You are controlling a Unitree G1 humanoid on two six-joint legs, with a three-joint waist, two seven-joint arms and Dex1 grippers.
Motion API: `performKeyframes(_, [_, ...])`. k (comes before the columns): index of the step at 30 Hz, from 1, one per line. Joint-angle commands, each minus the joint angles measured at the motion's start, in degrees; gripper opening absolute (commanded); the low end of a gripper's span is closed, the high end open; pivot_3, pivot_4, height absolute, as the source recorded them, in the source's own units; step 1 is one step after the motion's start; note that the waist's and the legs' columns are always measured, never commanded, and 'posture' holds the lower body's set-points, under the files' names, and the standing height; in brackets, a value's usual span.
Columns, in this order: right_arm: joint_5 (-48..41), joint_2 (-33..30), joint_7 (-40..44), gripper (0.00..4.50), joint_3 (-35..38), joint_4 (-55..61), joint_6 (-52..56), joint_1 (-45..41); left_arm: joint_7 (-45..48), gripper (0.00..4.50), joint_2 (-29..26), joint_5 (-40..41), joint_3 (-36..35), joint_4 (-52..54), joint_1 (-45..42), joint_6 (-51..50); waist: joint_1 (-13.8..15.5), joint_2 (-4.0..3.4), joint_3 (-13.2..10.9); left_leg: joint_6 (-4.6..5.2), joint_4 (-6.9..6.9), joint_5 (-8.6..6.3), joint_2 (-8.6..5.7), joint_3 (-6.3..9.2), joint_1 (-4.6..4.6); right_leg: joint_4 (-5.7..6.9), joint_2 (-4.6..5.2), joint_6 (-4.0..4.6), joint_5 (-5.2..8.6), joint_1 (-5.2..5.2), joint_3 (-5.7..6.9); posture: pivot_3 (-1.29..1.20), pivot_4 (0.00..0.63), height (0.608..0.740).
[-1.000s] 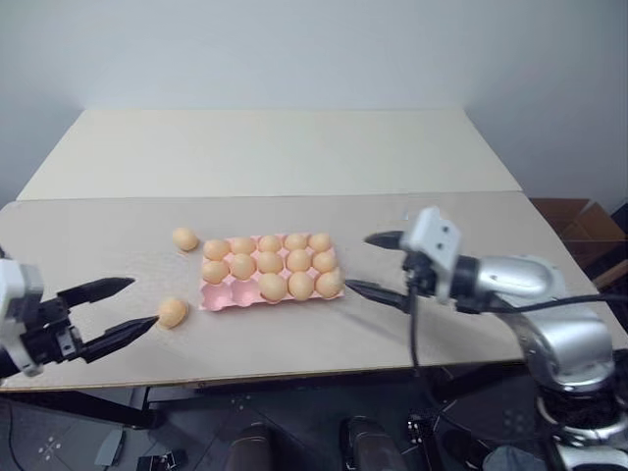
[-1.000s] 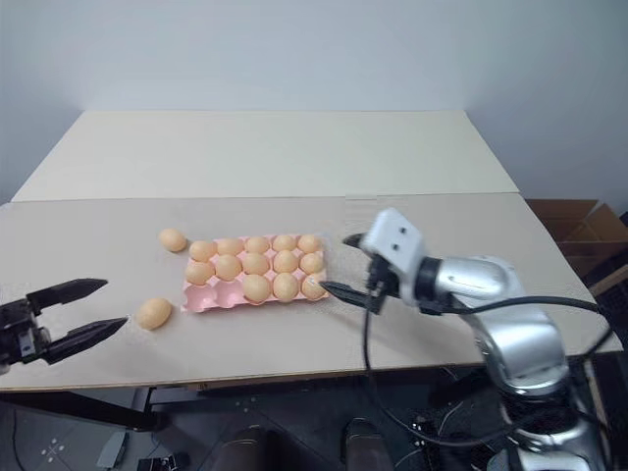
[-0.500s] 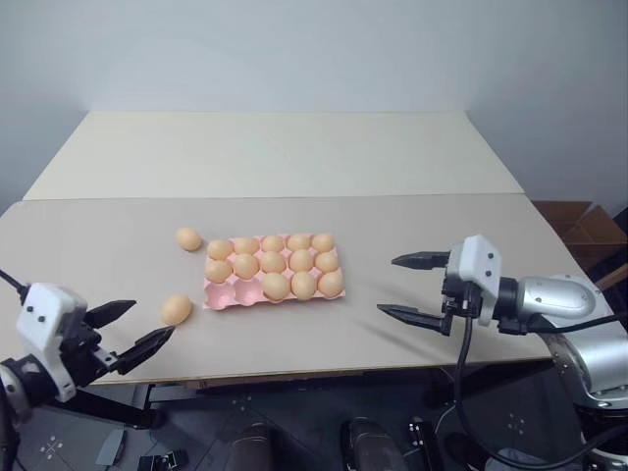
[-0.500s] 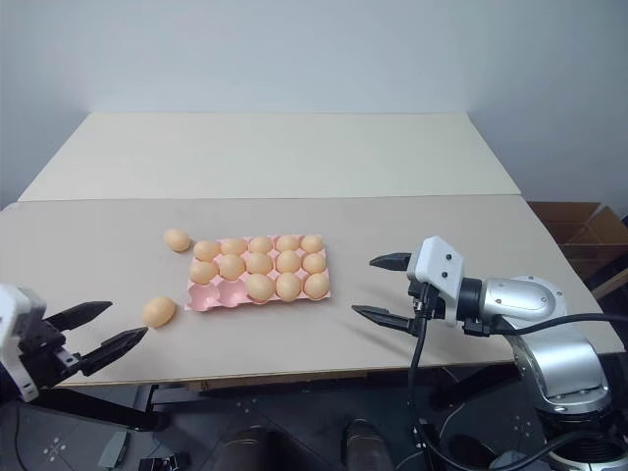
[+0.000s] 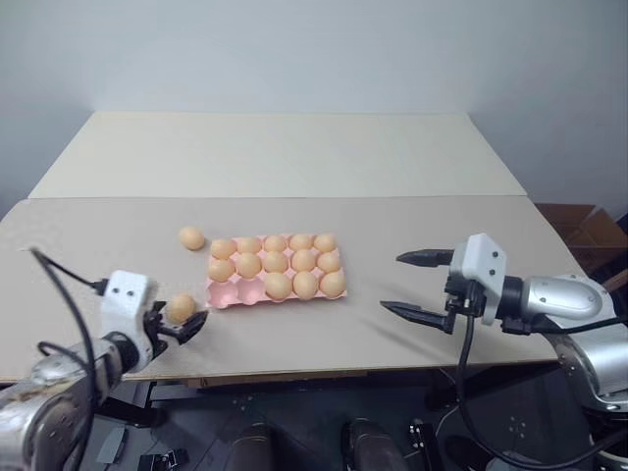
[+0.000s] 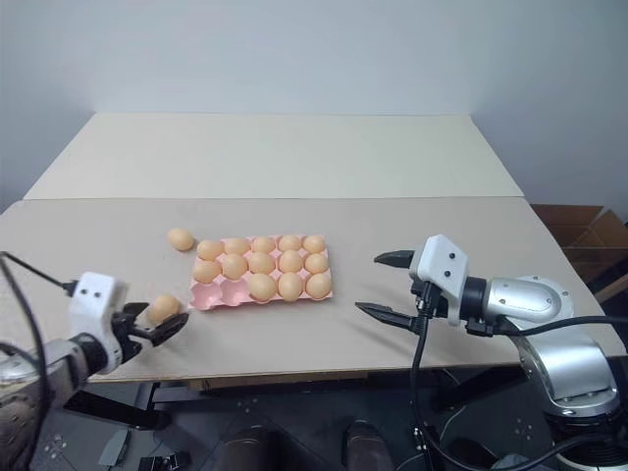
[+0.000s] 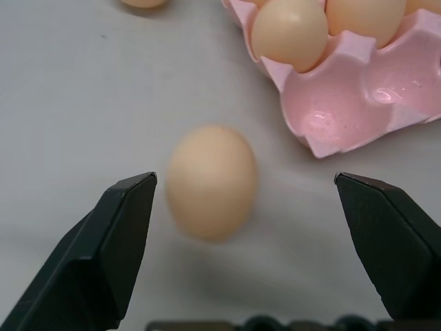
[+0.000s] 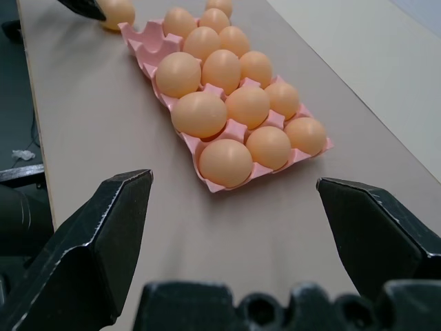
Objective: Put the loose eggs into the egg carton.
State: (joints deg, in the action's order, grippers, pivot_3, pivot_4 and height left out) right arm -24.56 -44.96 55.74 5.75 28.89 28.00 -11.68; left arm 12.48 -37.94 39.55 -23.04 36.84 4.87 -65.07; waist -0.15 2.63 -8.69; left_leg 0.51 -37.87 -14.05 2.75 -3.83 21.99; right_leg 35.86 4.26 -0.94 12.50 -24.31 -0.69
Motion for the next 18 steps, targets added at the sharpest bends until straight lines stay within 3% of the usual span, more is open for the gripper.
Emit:
performKeyframes(1, [-1.5,-0.2,-1.7,4.47,1.9,2.6,0.1,0.5,-1.2,4.50,-1.2,-2.2,1.4,-2.5,-3.5,-1.8,-0.1,0.00,0.0,0.00,0.00,-0.01,0.01,0.01,0.02,0.00,-0.01,-0.01,0.00,-0.02,0.00,0.00,0.150,0.740])
performKeyframes(2, [-1.6,-0.1,-2.2,4.47,2.0,2.9,0.3,0.7,-0.9,4.50,-2.1,-2.9,2.2,-3.5,-4.1,-2.0,-0.1,0.00,0.0,0.02,0.01,-0.02,0.01,0.01,0.02,-0.01,-0.01,-0.01,0.00,-0.02,0.01,0.00,0.150,0.740])
performKeyframes(5, [-1.5,-0.1,-4.0,4.50,2.2,3.7,0.7,1.3,0.5,3.88,-3.6,-4.2,3.9,-6.2,-6.0,-1.9,-0.1,0.00,0.0,0.02,0.01,-0.02,0.01,0.00,0.04,0.03,-0.03,0.00,0.02,-0.03,0.06,0.00,0.150,0.740])
performKeyframes(12, [-2.3,-0.1,-8.1,4.50,2.9,5.5,2.9,1.7,4.6,1.83,-5.9,-5.3,4.0,-7.2,-6.5,-0.4,0.0,0.01,0.0,0.02,0.00,-0.01,0.00,0.00,0.04,0.01,0.03,0.02,0.03,-0.03,0.06,0.00,0.150,0.740])
performKeyframes(18, [-2.4,-0.1,-10.4,4.50,2.7,6.3,3.8,2.1,12.3,1.83,-10.9,-4.3,-0.6,-3.6,-3.1,3.6,0.0,0.00,0.0,0.01,0.01,-0.02,0.03,0.00,0.09,-0.02,0.04,0.08,0.07,-0.07,0.07,0.00,0.150,0.740])
